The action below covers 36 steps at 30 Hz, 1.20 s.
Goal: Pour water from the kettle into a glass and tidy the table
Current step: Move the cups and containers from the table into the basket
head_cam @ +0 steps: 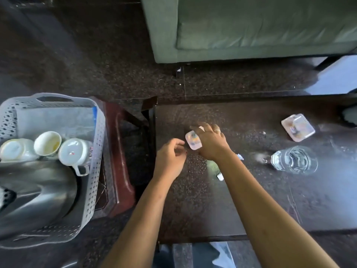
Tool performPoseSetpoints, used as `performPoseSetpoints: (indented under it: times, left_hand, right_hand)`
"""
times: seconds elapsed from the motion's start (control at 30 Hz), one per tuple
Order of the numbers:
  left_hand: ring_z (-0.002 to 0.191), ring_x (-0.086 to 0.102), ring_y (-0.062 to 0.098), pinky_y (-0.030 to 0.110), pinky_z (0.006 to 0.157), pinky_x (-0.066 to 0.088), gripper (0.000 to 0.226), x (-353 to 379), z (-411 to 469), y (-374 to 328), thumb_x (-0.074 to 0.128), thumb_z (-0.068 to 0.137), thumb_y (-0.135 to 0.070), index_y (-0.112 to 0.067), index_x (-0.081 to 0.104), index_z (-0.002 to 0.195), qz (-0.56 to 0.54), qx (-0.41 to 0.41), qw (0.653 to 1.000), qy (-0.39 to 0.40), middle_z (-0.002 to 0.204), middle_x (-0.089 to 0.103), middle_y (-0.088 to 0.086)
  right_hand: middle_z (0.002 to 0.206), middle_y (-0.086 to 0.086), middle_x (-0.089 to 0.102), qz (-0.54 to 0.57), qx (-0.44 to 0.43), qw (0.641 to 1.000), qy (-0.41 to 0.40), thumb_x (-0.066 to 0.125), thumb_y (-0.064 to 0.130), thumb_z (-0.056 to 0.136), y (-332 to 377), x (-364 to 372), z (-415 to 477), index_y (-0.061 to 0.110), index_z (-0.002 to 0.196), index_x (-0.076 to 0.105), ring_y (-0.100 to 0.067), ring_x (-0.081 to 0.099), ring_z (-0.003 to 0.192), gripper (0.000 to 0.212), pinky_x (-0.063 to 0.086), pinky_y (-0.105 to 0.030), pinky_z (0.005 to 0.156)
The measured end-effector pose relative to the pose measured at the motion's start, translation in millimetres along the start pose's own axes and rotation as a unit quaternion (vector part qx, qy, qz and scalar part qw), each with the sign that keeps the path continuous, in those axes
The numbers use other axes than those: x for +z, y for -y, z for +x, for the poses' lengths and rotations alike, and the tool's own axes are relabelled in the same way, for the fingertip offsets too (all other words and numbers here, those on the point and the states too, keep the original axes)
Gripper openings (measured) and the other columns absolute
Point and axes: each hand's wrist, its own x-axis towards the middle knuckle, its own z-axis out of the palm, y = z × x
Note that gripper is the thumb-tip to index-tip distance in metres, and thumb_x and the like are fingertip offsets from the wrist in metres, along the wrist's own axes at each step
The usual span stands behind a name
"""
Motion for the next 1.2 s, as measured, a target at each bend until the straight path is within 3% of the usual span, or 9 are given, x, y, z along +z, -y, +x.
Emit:
performPoseSetpoints:
  times: [0.17,0.3,0.4,0.5,0.6,0.73,0.83,1.0,1.2]
  left_hand:
    - [0.09,0.063,0.017,0.032,0.087,0.05,0.027,13,6,6,0.063,0.083,-0.012,-0.019,0.061,0.109,0.008,-0.057,0.998,0.018,0.106,0.066,0.0]
    - [0.082,0.06,0.011,0.022,0.078,0.045,0.027,3,3,4,0.063,0.084,-0.014,-0.019,0.061,0.111,0.016,-0.047,0.999,-0.009,0.108,0.066,0.0]
    - [0.081,0.059,0.009,0.021,0.075,0.043,0.024,-27,-1,-4,0.062,0.086,-0.016,-0.021,0.061,0.108,0.049,0.016,0.994,-0.101,0.105,0.064,-0.006]
    - [0.078,0.058,0.008,0.017,0.072,0.043,0.021,-71,-9,-11,0.06,0.086,-0.013,-0.02,0.062,0.106,0.014,0.051,0.975,-0.217,0.102,0.064,-0.006]
    - [0.076,0.059,0.005,0.009,0.07,0.044,0.021,-111,-24,-9,0.059,0.084,-0.008,-0.019,0.062,0.102,-0.022,0.063,0.95,-0.304,0.097,0.065,-0.005]
    - [0.087,0.063,0.018,0.032,0.078,0.052,0.021,-150,-41,4,0.059,0.081,-0.006,-0.017,0.062,0.099,-0.04,0.043,0.923,-0.381,0.096,0.066,-0.002]
    - [0.088,0.061,0.023,0.036,0.08,0.05,0.021,-166,-49,16,0.058,0.08,-0.004,-0.016,0.061,0.097,-0.057,0.024,0.924,-0.376,0.094,0.066,0.001]
    - [0.084,0.052,0.017,0.011,0.068,0.033,0.017,-171,-57,35,0.056,0.08,-0.001,-0.011,0.06,0.092,-0.075,-0.01,0.932,-0.353,0.089,0.059,-0.001]
    - [0.102,0.056,0.024,0.021,0.081,0.039,0.025,-171,-54,53,0.058,0.083,-0.004,-0.007,0.059,0.108,-0.071,-0.052,0.948,-0.307,0.11,0.061,0.01]
  right_hand:
    - [0.148,0.004,0.026,-0.012,0.007,1.0,-0.017,0.063,0.004,0.08,-9,13,9,0.033,0.142,0.028,-0.034,0.027,0.132,0.078,0.043,-0.042,0.094]
    - [0.133,-0.002,0.039,-0.033,0.017,0.998,-0.048,0.061,0.002,0.081,-2,10,16,0.026,0.131,0.041,-0.034,0.041,0.12,0.059,0.047,-0.041,0.077]
    - [0.126,-0.004,0.044,-0.016,0.028,0.997,-0.072,0.066,0.011,0.08,11,-4,18,0.023,0.123,0.046,-0.035,0.048,0.113,0.049,0.045,-0.04,0.072]
    - [0.123,-0.003,0.047,0.051,-0.004,0.991,-0.121,0.064,0.023,0.078,52,-26,17,0.024,0.121,0.046,-0.036,0.051,0.108,0.047,0.042,-0.038,0.07]
    - [0.119,-0.001,0.05,0.144,-0.064,0.97,-0.188,0.059,0.049,0.077,117,-55,14,0.029,0.119,0.047,-0.032,0.056,0.102,0.047,0.04,-0.034,0.067]
    - [0.115,0.002,0.054,0.183,-0.167,0.939,-0.239,0.061,0.058,0.071,210,-83,14,0.03,0.117,0.048,-0.031,0.058,0.099,0.055,0.038,-0.033,0.065]
    - [0.117,-0.002,0.054,0.129,-0.217,0.947,-0.198,0.064,0.052,0.073,264,-80,20,0.026,0.119,0.049,-0.032,0.056,0.103,0.054,0.04,-0.034,0.068]
    - [0.117,-0.005,0.056,0.018,-0.216,0.968,-0.128,0.068,0.046,0.075,304,-46,38,0.021,0.12,0.051,-0.029,0.049,0.112,0.054,0.04,-0.035,0.07]
    - [0.115,-0.008,0.059,-0.105,-0.189,0.965,-0.151,0.07,0.045,0.074,313,-16,53,0.017,0.123,0.05,-0.028,0.05,0.111,0.06,0.044,-0.036,0.069]
